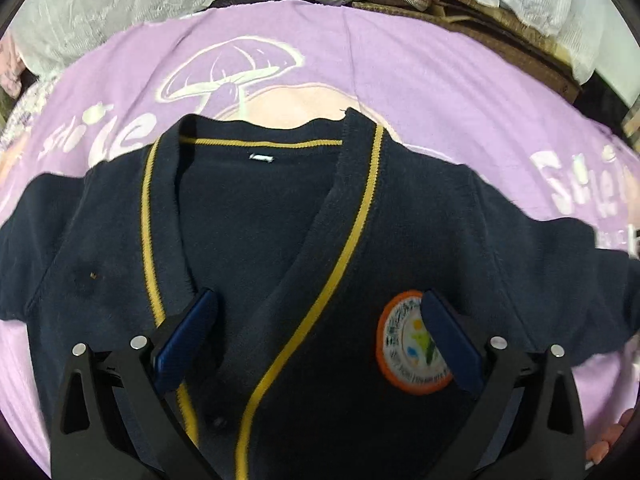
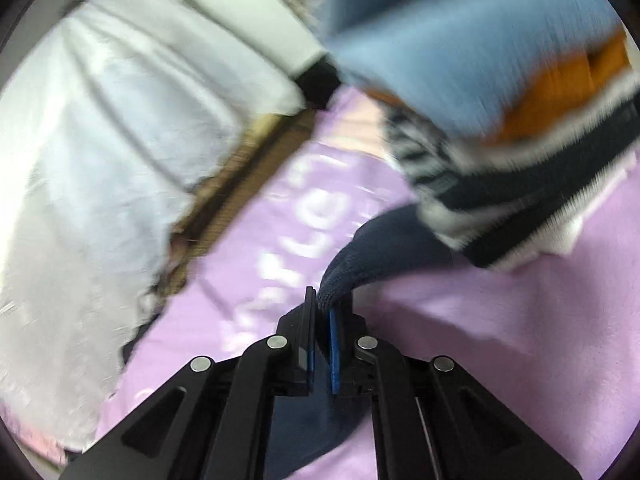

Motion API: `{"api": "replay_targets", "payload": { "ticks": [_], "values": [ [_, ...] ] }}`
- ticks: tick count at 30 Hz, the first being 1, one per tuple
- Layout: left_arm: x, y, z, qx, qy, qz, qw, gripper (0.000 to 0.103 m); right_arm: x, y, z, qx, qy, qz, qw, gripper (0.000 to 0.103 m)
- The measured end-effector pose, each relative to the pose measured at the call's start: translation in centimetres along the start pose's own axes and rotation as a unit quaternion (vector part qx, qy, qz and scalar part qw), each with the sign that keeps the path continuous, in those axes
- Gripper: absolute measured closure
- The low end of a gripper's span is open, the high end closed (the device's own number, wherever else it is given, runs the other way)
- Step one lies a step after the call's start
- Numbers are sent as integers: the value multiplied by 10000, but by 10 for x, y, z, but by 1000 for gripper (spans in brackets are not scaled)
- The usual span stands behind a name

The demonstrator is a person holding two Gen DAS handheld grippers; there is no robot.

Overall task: Fold small clothes
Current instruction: 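Reach the right gripper to the sleeve cuff and close on it, then carry the held sleeve across the cardigan body and release it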

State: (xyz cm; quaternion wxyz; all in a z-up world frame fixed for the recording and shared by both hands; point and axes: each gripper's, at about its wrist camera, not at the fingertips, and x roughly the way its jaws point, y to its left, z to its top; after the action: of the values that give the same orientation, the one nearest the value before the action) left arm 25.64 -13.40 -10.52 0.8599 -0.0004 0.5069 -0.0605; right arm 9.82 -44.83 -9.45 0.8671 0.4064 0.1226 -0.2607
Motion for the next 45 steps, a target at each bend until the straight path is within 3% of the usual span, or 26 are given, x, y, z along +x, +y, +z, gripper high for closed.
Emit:
{"api": "replay_targets", "payload": {
  "ticks": [2,6,9,15,19,24,29,31,33,35,36,37,41,45],
  "values": [
    [-9,10,-2,-8,-94,31,10000,4,-14,18,3,-301,-84,420,9986,97],
    [-18,23,0,59,-72,96,9999,4,-32,53,-8,-1016,-49,840,9913,97],
    [-24,25,14,55,-67,10,10000,4,-39,90,-27,-1600,160,1164,9801,97],
    [-38,19,40,408,-412,15,9983,4,-58,163,-69,-2666,383,1642,9489,97],
    [-41,48,45,175,-536,-38,9984,4,-67,203,-112,-3318,590,1934,9214,97],
    [-37,104,39,-146,-625,452,9969,4,-66,239,-170,-4001,872,2090,8881,97],
    [-28,176,18,-815,-384,916,9917,4,-51,247,-240,-4743,1625,1928,8435,97],
    [-31,194,9,-1140,-355,784,9897,4,-43,245,-263,-5007,2094,1852,8192,95],
    [-36,206,2,-1370,-381,611,9880,4,-39,244,-270,-5097,2422,1810,8055,93],
    [-41,208,-2,-1433,-459,506,9873,4,-47,243,-266,-5073,2475,1867,8041,83],
    [-43,208,-3,-1411,-479,493,9876,4,-53,241,-261,-5067,2518,1956,8010,68],
    [-45,206,-5,-1357,-496,486,9883,4,-59,240,-256,-5085,2472,2026,7996,64],
    [-57,196,-9,-1200,-614,385,9901,4,-89,222,-233,-5186,2158,2191,7977,64],
    [-57,181,-5,-1001,-576,228,9930,4,-88,201,-194,-5051,1696,1919,8242,65]
  ]
}}
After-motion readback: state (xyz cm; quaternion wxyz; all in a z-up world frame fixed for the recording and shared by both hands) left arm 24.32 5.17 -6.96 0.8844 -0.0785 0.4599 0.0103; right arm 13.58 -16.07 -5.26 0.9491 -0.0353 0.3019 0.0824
